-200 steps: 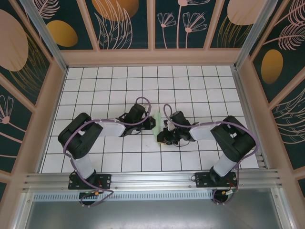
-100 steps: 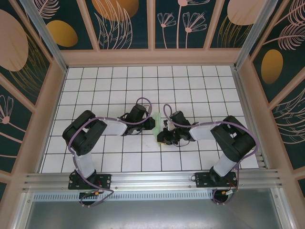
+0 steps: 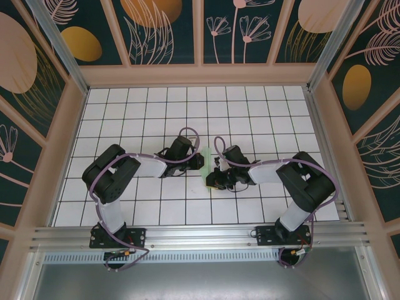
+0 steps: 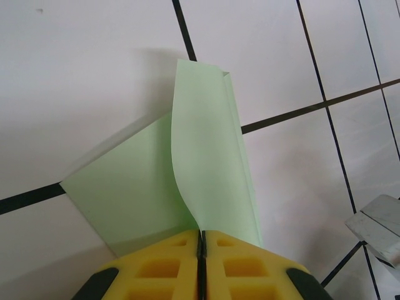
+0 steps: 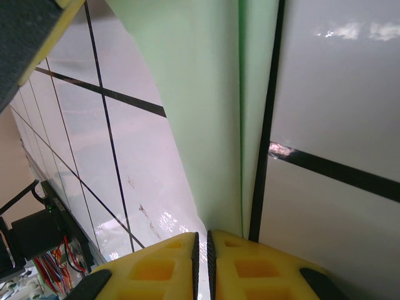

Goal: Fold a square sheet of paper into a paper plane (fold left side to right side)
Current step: Fold the wing for the fifth time at the center of the table.

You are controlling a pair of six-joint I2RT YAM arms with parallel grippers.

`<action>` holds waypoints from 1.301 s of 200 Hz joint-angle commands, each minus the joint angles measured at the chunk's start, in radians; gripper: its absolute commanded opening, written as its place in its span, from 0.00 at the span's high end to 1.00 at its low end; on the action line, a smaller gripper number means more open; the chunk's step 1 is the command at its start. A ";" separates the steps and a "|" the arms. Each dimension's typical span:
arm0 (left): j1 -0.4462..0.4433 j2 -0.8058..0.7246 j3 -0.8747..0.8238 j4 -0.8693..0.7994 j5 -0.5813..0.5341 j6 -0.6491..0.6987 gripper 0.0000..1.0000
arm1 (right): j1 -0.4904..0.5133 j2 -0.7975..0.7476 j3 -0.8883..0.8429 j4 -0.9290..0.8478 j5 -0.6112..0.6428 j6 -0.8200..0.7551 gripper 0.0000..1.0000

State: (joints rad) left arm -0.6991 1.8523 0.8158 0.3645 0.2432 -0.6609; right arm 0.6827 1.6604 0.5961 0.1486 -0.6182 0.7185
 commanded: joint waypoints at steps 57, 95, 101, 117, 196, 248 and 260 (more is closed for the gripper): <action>0.014 -0.007 0.046 0.007 -0.006 0.037 0.89 | 0.011 0.107 -0.037 -0.175 0.176 -0.028 0.82; 0.019 0.030 0.056 0.001 -0.024 0.032 0.89 | 0.012 0.108 -0.037 -0.181 0.178 -0.032 0.82; 0.019 0.034 0.057 0.000 -0.027 0.032 0.89 | 0.012 0.108 -0.037 -0.181 0.178 -0.032 0.83; 0.020 0.044 0.057 -0.001 -0.032 0.032 0.89 | 0.012 0.110 -0.036 -0.182 0.179 -0.034 0.82; 0.022 0.162 0.102 -0.095 -0.093 0.029 0.89 | 0.014 0.009 -0.006 -0.187 0.155 -0.078 0.81; 0.021 0.208 0.120 -0.145 -0.117 0.013 0.90 | 0.065 0.000 0.044 -0.268 0.164 -0.120 0.82; 0.022 0.212 0.119 -0.145 -0.118 0.010 0.90 | 0.076 0.002 0.038 -0.271 0.168 -0.116 0.82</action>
State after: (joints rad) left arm -0.6956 1.9438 0.9421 0.2852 0.2649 -0.6476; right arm 0.7212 1.6405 0.6601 0.0372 -0.5072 0.6296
